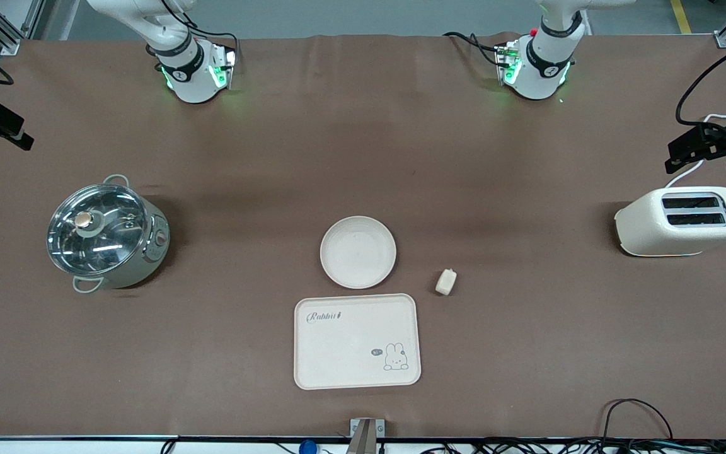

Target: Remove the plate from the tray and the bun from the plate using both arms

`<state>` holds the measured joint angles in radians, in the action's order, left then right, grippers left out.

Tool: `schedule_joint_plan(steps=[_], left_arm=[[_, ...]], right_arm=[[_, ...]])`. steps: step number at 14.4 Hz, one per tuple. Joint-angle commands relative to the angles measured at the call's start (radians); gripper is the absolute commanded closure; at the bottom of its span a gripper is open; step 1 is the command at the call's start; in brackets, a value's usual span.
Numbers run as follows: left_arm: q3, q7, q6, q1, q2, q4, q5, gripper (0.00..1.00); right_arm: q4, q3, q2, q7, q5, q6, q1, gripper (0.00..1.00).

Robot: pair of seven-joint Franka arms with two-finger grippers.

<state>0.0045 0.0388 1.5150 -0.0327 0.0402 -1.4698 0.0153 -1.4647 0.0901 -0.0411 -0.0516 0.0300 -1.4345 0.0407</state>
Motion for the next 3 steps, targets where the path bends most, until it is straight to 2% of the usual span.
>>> schedule_joint_plan(steps=[1,3], left_arm=[[0.006,-0.005,0.001,-0.013,0.001,0.029,0.006,0.00],[0.006,-0.004,0.001,-0.012,0.012,0.066,0.011,0.00]], right_arm=[[-0.023,0.000,-0.019,-0.008,0.014,-0.001,-0.005,0.00],[-0.023,0.000,-0.019,-0.008,0.013,-0.004,-0.007,0.00]])
